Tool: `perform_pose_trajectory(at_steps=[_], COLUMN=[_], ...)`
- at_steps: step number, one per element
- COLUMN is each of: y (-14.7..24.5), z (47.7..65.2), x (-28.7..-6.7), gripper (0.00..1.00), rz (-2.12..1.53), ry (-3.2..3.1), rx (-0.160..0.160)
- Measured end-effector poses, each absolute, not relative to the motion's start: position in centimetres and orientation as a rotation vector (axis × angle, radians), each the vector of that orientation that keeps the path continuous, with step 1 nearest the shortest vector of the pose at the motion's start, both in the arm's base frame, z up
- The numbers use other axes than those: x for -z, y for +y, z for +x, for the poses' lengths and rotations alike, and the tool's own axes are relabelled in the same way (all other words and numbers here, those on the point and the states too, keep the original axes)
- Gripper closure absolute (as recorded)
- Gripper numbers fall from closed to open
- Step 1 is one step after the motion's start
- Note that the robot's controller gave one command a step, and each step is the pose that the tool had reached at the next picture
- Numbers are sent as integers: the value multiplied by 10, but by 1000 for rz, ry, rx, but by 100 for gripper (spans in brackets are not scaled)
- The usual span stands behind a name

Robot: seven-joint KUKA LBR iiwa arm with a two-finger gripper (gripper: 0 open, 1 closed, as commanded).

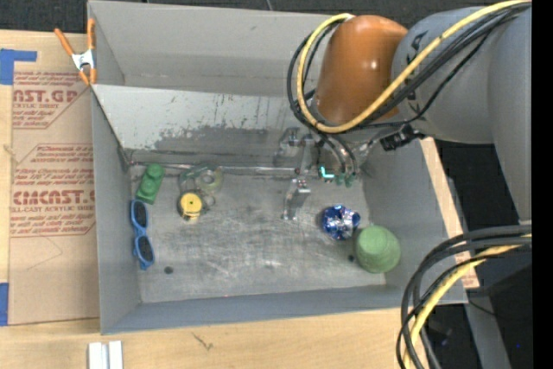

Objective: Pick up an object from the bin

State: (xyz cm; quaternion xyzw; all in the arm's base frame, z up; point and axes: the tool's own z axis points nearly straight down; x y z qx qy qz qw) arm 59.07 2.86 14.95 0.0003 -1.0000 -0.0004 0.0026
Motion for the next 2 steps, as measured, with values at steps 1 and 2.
perform_pose_trajectory(at_steps=[1, 2], y=[-79, -95], z=[572, 550], x=[-71, -100], gripper=[0, 0], rz=[186, -80], ry=[-3143, -3142], rx=[2, 0])
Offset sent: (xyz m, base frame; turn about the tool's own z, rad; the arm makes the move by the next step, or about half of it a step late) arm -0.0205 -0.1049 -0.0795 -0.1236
